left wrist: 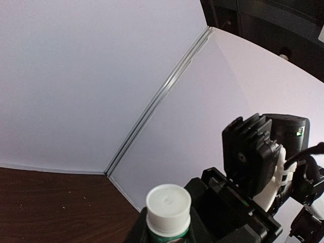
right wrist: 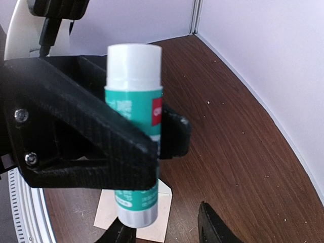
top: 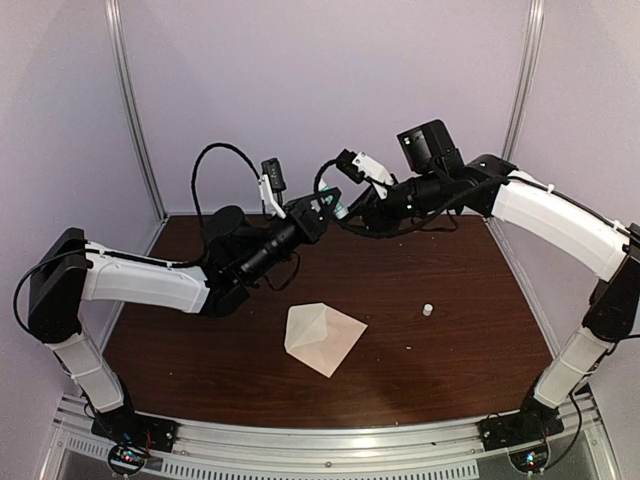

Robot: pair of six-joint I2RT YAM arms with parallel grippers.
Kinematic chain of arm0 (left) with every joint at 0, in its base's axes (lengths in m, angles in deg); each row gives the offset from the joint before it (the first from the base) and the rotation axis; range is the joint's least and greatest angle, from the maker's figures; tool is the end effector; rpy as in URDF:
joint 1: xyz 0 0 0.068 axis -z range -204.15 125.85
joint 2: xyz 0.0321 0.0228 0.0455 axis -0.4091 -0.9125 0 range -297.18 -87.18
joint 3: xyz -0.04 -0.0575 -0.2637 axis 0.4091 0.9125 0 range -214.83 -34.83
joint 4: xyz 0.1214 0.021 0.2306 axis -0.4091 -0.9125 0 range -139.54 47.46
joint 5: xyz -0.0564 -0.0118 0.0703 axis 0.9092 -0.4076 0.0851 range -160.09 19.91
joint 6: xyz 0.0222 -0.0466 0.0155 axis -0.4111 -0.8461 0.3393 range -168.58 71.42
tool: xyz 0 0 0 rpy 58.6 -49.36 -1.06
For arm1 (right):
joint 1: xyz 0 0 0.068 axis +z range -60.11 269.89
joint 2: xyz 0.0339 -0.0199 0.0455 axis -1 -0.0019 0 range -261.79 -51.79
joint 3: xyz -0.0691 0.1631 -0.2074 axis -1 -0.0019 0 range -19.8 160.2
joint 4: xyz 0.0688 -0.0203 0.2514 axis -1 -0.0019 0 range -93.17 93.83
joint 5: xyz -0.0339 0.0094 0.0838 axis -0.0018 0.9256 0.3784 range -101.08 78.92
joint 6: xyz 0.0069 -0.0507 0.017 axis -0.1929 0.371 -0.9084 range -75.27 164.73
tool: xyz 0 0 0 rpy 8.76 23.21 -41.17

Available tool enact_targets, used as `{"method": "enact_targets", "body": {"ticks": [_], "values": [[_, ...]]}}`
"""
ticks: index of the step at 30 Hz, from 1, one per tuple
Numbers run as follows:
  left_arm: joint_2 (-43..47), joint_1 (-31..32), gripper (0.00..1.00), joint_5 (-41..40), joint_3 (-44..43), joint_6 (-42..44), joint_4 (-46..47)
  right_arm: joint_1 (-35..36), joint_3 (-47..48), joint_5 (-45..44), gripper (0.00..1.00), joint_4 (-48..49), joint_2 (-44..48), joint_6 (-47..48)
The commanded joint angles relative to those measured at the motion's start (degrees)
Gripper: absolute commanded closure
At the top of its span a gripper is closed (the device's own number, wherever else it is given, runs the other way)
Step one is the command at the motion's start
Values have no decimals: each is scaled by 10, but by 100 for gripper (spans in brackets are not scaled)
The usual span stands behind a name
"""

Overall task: Place the letter into the envelope and seal it
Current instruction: Unscrew the solid glue.

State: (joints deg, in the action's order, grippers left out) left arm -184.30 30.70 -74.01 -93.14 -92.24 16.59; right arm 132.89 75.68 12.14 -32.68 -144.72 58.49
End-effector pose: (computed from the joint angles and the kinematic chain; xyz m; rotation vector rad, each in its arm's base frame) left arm 0.2231 -0.3124 0.3066 0.0657 1.3515 -1.4406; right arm 0.2567 0.2584 0.3883 -1.2499 1.8106 0.7286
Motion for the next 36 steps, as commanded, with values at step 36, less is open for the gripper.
{"method": "enact_targets", "body": {"ticks": [36], "values": [[-1,3,100,3,13,-9,36,21,23,9,80,2,-8,22]]}}
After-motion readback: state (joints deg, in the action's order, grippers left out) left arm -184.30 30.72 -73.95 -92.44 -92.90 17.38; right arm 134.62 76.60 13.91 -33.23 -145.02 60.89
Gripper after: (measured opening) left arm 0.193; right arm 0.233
